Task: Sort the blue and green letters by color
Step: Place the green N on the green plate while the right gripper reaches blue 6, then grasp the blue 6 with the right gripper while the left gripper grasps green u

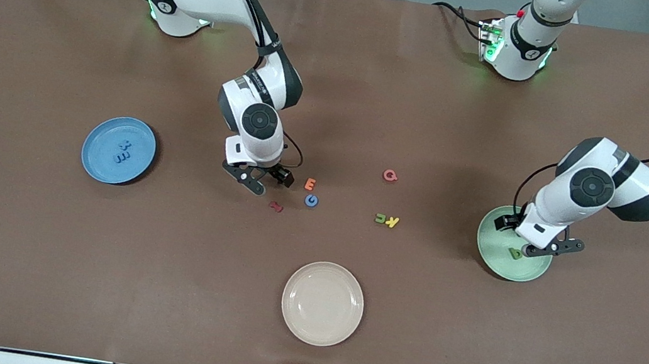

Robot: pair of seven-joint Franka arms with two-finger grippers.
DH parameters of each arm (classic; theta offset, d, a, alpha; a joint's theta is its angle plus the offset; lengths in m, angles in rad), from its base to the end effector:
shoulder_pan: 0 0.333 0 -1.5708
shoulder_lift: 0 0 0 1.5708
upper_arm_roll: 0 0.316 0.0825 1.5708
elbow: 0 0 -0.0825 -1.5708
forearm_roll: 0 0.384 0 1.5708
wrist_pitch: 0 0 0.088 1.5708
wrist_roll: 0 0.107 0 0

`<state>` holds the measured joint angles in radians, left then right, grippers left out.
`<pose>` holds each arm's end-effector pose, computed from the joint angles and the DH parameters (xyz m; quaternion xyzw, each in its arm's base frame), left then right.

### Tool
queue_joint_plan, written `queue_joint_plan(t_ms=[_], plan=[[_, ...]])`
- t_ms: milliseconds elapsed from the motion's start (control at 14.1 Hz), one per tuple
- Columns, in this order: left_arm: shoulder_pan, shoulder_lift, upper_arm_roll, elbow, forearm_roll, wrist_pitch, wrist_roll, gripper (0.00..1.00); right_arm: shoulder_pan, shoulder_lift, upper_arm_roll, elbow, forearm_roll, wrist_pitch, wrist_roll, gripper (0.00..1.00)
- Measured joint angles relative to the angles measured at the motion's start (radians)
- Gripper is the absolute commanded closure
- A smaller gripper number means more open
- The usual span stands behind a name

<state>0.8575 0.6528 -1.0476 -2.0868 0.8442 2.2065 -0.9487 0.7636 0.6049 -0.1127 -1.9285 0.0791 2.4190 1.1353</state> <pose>0.5615 -0.0770 0.2382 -0.9910 -0.1246 0.0073 0.0484 0.4847 0.3712 0.1638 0.9636 -0.2617 -0.0280 0.0475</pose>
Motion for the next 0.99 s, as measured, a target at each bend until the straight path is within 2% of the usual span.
queue_joint_plan(t_ms=[213, 426, 710, 852, 994], plan=[[-0.075, 0.003, -0.027, 0.043, -0.012, 0.003, -0.112, 0.01, 0.005, -0.02, 0.0, -0.014, -0.002, -0.023, -0.026, 0.02], [-0.227, 0.017, -0.009, 0.129, -0.103, -0.001, -0.245, 0.02, 0.005, -0.042, -0.005, -0.023, -0.002, -0.029, -0.151, 0.02], [-0.441, 0.022, 0.086, 0.231, -0.2, -0.006, -0.41, 0.08, 0.005, -0.051, -0.008, -0.026, -0.002, -0.016, -0.301, 0.02], [-0.559, 0.031, 0.16, 0.27, -0.232, -0.006, -0.511, 0.12, 0.006, -0.051, -0.007, -0.027, 0.002, -0.003, -0.283, 0.02], [-0.684, 0.045, 0.244, 0.306, -0.24, -0.006, -0.649, 0.14, 0.008, -0.051, -0.007, -0.029, 0.002, 0.002, -0.179, 0.04]])
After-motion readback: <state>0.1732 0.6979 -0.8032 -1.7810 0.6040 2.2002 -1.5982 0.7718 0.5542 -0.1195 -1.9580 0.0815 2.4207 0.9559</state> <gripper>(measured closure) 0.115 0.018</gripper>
